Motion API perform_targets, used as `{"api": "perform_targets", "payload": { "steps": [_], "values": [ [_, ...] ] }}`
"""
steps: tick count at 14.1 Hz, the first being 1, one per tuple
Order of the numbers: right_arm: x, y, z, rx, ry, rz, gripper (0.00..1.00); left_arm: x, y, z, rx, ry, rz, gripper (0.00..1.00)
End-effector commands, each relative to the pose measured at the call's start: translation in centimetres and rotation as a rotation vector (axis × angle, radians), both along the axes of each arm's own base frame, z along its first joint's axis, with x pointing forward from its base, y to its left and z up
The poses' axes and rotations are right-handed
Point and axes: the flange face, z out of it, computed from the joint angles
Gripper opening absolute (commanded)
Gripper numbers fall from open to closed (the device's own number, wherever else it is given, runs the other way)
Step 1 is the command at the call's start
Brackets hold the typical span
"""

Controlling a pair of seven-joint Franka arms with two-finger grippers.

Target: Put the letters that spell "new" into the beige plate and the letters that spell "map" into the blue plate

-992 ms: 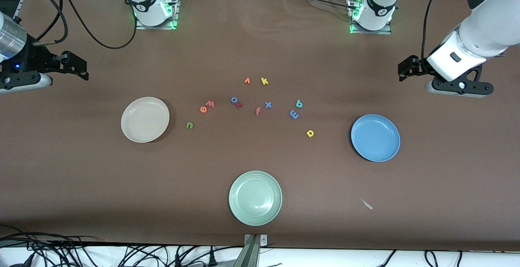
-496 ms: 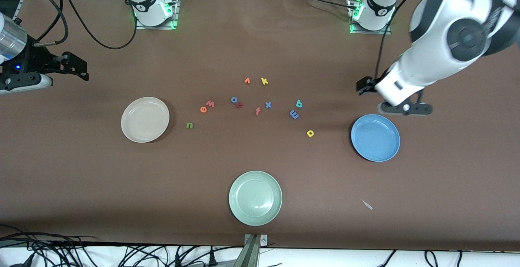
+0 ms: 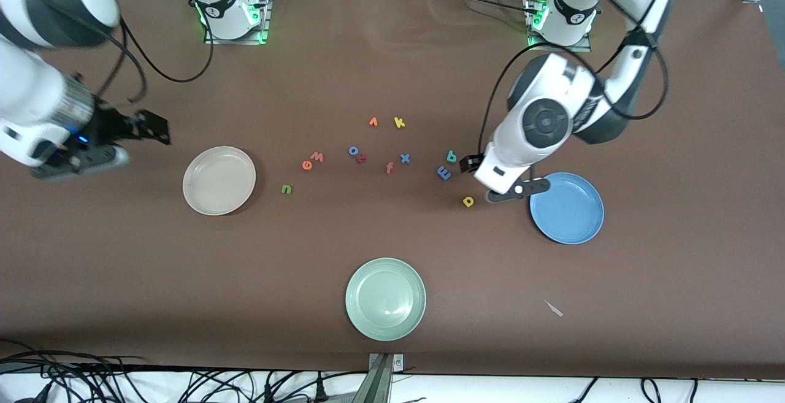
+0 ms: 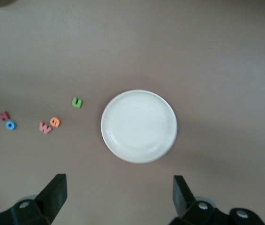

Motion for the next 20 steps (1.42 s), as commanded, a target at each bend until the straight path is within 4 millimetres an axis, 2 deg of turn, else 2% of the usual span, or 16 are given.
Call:
{"api": "perform_targets", "payload": {
  "steps": [1, 2, 3, 5, 6, 10, 12, 16, 17, 19, 20],
  "values": [
    [2.0, 7.1, -6.0, -0.017, -0.008, -0.032, 1.00, -0.9, -3.4, -2.7, 0.060, -0.028, 0.079, 1.00],
    [2.1, 10.2, -8.2, -0.026, -0.021, -0.045, 1.00, -1.5, -4.8, -4.4, 0.065, -0.033, 0.118, 0.99],
    [2.3, 11.9, -10.7, -0.029, -0.013, -0.073, 1.00, -2.0, -5.9, -6.1, 0.063, -0.040, 0.150, 0.94],
    [2.8, 13.7, -13.9, -0.027, -0.022, -0.105, 1.00, -2.8, -7.3, -8.8, 0.064, -0.041, 0.194, 0.85],
    [2.9, 14.4, -15.1, -0.022, -0.029, -0.101, 0.99, -3.1, -8.0, -9.5, 0.059, -0.045, 0.187, 0.82],
    [3.3, 14.8, -19.7, -0.033, -0.013, -0.123, 0.99, -3.9, -8.0, -12.3, 0.049, -0.046, 0.164, 0.80],
    [3.4, 15.1, -21.5, 0.008, 0.007, -0.159, 0.99, -4.7, -7.1, -14.1, 0.070, -0.075, 0.128, 0.81],
    [3.1, 15.2, -24.7, 0.039, 0.045, -0.199, 0.99, -5.3, -6.9, -15.3, 0.055, -0.106, 0.119, 0.78],
    [2.8, 15.3, -26.0, 0.034, 0.048, -0.199, 0.99, -5.7, -6.6, -15.9, 0.050, -0.108, 0.124, 0.77],
    [2.1, 14.9, -27.8, 0.033, 0.024, -0.203, 0.99, -5.8, -6.5, -16.0, 0.045, -0.110, 0.131, 0.70],
    [1.5, 15.0, -28.8, 0.033, 0.013, -0.200, 0.99, -5.8, -6.6, -16.0, 0.044, -0.109, 0.136, 0.61]
  ]
}}
